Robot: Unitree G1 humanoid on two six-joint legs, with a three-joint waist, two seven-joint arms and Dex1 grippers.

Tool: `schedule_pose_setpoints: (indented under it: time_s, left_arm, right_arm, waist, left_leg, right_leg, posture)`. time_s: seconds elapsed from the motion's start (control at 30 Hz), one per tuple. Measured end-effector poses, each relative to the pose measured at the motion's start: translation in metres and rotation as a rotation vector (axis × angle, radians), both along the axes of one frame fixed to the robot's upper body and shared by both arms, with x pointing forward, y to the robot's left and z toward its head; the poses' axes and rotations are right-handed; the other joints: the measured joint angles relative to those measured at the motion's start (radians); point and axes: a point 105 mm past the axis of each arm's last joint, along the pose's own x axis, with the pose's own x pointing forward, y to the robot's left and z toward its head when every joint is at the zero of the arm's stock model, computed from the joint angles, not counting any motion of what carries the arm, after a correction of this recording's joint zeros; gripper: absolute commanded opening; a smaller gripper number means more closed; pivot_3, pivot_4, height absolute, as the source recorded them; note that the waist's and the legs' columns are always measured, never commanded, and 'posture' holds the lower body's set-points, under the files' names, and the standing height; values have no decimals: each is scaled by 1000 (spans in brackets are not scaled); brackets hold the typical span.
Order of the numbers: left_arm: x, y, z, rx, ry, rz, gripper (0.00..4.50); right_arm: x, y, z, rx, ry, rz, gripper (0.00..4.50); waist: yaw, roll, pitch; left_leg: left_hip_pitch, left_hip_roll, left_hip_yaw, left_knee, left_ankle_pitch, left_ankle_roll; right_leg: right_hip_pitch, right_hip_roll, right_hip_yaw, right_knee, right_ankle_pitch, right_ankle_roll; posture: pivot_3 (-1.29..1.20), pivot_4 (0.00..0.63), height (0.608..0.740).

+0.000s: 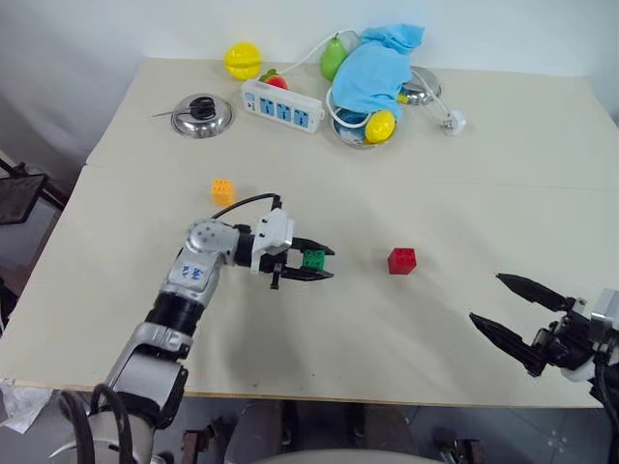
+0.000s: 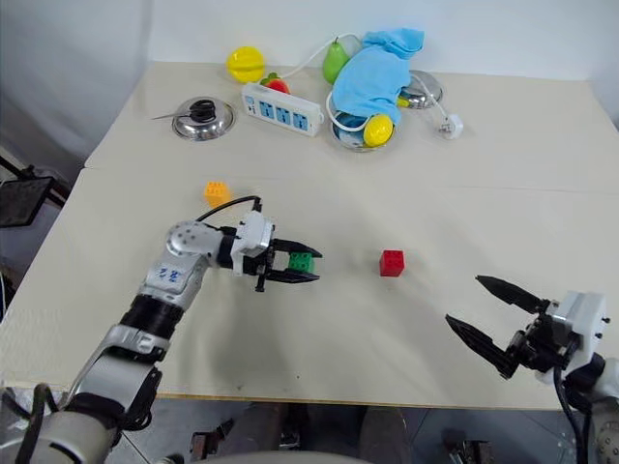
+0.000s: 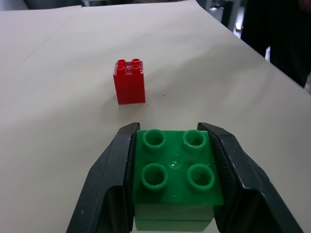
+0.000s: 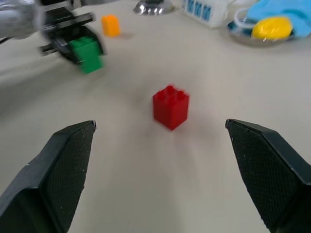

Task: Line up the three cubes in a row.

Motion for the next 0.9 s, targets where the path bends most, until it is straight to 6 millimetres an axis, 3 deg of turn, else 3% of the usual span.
schedule_pose_setpoints:
  time_s: [0.27, 0.57, 0.6, 0.8, 0.9]
  left_arm:
    - [20, -20, -13, 48, -8, 42, 1531]
    - [27, -24, -17, 69, 20, 56, 1531]
    - [27, -25, -17, 64, 27, 60, 2255]
    - [29, -25, -13, 33, 41, 75, 4005]
    - [26, -11, -2, -20, 12, 77, 4005]
  right_arm:
    - [-15, 9, -11, 2, 37, 87, 4500]
    - [-7, 19, -10, 0, -10, 120, 4500]
    - [-7, 20, -10, 2, -13, 123, 4500]
    - [-2, 29, -11, 16, -25, 155, 4500]
    - [3, 36, -8, 25, -48, 186, 4500]
  waist:
    - [-2, -1, 0]
    - [-2, -1, 0]
    - [-1, -1, 0]
    - [-2, -1, 1]
    - [-9, -1, 1]
  left_leg:
    - [0, 1, 0, 0, 0, 1]
    - [0, 3, 0, 0, 0, 1]
    - [0, 2, -1, 0, 0, 1]
    - [-1, 2, -1, 0, 0, 1]
    - [0, 4, 0, 0, 0, 1]
  right_leg:
    - [-1, -1, 0, 0, 0, 0]
    - [-1, -1, 0, 1, 0, 0]
    - [-1, -1, 0, 1, 0, 0]
    - [-1, -1, 0, 1, 0, 0]
    - [-1, -1, 0, 1, 0, 0]
  posture:
    - [0, 150, 740]
    - [0, 150, 740]
    - [0, 150, 740]
    - [0, 150, 740]
    - [0, 150, 740]
